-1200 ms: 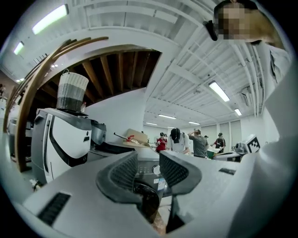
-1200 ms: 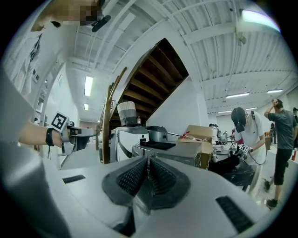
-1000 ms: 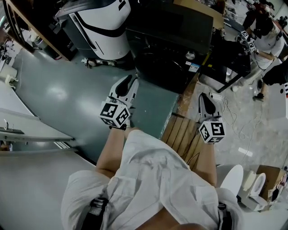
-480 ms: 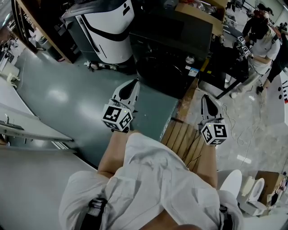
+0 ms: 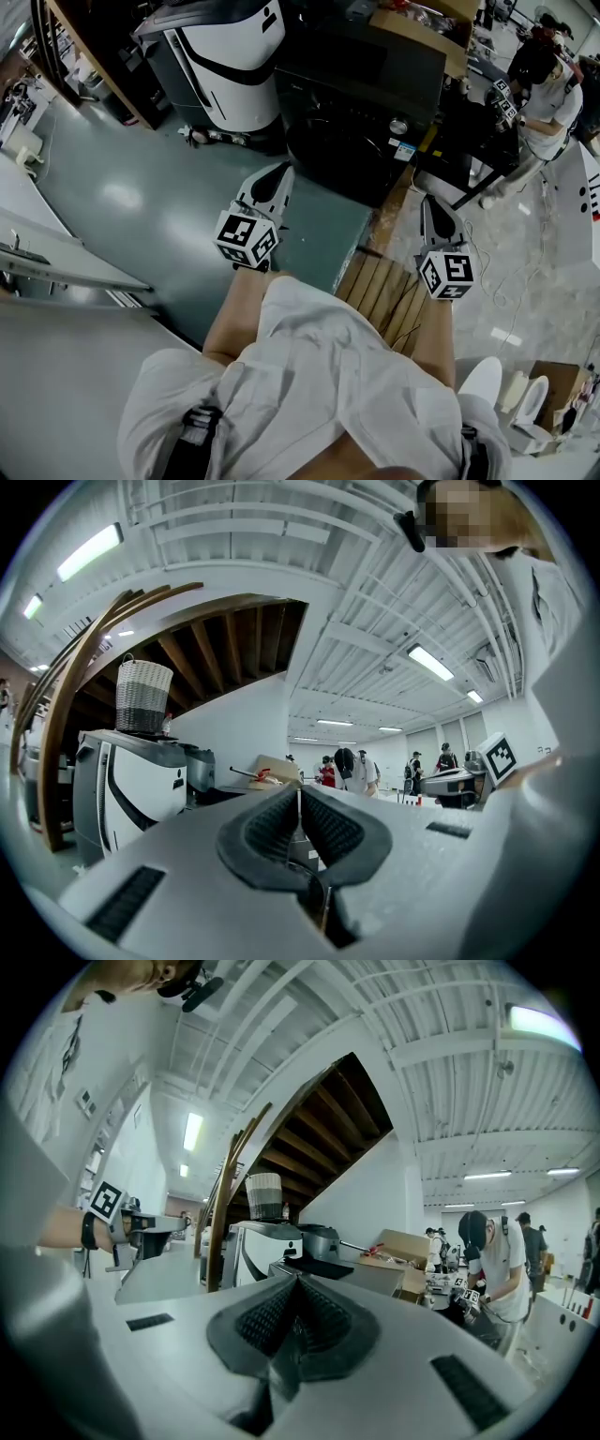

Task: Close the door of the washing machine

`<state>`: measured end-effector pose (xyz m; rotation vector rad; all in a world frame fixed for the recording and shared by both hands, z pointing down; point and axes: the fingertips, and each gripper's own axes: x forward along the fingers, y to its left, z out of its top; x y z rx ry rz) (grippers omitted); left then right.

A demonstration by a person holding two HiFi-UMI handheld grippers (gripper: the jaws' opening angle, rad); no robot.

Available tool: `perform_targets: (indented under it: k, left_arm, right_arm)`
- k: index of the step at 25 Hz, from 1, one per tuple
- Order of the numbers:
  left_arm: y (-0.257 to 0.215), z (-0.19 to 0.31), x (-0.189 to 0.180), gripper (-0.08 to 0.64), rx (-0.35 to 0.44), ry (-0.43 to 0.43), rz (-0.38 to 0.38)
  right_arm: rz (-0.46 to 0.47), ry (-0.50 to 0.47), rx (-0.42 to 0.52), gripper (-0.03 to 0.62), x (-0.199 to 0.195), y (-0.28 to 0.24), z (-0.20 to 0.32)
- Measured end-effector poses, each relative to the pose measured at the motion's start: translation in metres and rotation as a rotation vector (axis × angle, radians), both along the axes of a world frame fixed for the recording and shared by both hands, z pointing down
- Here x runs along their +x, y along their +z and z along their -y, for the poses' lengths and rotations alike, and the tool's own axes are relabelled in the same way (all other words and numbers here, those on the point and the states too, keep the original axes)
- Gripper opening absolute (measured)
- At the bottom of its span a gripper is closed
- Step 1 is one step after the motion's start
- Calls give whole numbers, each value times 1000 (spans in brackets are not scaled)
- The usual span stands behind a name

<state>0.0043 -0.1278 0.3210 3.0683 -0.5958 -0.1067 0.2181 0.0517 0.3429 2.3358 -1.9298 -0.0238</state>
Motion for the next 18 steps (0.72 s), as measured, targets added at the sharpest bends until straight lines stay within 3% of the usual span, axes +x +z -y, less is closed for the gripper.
perform_targets:
  k: [18]
  left_arm:
    - [-8, 7, -11, 18, 9, -22, -18]
  right_arm:
    - [-38, -7, 18, 26, -11, -11, 6]
